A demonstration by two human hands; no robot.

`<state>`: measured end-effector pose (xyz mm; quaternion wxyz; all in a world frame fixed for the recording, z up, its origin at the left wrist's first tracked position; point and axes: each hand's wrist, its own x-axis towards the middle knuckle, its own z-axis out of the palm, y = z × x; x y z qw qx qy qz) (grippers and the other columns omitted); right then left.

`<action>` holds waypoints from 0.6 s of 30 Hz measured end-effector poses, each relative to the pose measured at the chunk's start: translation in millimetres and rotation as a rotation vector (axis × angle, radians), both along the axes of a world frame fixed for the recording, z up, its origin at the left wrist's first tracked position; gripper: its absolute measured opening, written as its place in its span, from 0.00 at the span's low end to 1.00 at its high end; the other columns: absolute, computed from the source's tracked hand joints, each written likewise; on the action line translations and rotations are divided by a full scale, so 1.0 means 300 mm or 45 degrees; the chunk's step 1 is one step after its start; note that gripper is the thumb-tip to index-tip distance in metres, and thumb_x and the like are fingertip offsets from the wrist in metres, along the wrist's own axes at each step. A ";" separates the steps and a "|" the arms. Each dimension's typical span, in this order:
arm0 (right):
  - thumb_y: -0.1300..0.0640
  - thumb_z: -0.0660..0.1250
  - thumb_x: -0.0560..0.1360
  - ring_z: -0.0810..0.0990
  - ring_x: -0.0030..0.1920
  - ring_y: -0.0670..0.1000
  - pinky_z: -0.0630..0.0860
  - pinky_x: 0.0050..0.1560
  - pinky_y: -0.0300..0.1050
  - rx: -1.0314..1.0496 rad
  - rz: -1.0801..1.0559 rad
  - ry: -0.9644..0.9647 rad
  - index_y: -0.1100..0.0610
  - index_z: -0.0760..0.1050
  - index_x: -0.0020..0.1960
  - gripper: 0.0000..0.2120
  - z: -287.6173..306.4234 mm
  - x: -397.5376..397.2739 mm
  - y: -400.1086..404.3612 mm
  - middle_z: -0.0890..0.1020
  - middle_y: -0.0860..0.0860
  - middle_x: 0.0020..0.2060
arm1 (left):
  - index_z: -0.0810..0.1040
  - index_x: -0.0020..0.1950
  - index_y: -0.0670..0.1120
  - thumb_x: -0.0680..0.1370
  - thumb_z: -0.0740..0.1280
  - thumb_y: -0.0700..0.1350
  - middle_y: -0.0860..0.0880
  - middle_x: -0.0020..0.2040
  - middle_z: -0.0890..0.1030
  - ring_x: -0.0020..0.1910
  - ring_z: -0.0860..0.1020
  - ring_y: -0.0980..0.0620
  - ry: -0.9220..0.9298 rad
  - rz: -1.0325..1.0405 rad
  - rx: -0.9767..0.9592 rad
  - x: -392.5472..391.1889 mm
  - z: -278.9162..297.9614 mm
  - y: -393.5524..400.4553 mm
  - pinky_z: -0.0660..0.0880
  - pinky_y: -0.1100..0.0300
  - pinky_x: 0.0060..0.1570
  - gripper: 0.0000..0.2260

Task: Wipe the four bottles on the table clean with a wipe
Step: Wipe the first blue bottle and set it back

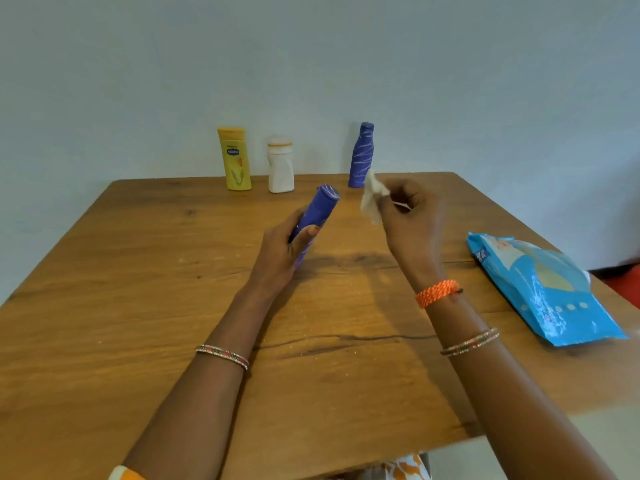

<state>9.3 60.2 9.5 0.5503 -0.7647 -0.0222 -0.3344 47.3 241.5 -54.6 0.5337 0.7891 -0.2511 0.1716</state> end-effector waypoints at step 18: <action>0.72 0.72 0.65 0.81 0.50 0.60 0.79 0.44 0.53 -1.225 0.121 -0.423 0.65 0.79 0.53 0.16 0.050 -0.017 0.102 0.83 0.60 0.48 | 0.67 0.62 0.54 0.78 0.67 0.44 0.53 0.52 0.77 0.48 0.76 0.58 0.125 -0.016 0.035 -0.033 0.016 -0.018 0.71 0.73 0.48 0.16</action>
